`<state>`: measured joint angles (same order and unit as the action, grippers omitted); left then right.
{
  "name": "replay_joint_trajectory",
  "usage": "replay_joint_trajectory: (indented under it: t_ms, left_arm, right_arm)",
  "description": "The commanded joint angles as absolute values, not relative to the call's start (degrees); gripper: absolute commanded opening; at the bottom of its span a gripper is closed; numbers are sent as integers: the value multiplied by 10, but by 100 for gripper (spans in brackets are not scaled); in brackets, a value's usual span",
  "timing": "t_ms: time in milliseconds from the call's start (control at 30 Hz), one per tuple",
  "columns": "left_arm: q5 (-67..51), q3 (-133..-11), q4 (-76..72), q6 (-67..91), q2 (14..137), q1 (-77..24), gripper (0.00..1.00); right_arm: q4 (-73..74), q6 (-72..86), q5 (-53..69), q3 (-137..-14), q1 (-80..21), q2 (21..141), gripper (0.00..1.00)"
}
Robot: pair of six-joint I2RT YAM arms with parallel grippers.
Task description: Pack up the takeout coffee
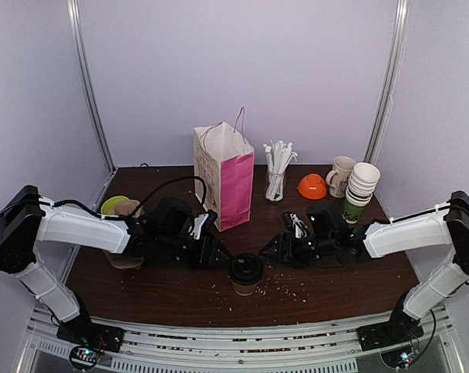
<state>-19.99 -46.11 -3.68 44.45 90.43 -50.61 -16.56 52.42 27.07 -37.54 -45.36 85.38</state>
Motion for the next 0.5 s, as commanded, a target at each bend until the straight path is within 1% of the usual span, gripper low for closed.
replay_joint_trajectory:
  t_ms: [0, 100, 300, 467]
  left_arm:
    - [-202, -452, -56, 440, 903, -505, 74]
    - [-202, -449, -57, 440, 905, -505, 74]
    - [-203, -446, -60, 440, 908, -505, 74]
    - [-204, -446, -60, 440, 910, -505, 74]
  right_arm:
    - [-136, 519, 235, -367, -456, 816, 66]
    - [-135, 523, 237, -358, -457, 808, 66]
    - [-146, 522, 277, -348, -469, 818, 64]
    - [-147, 520, 279, -350, -474, 823, 64]
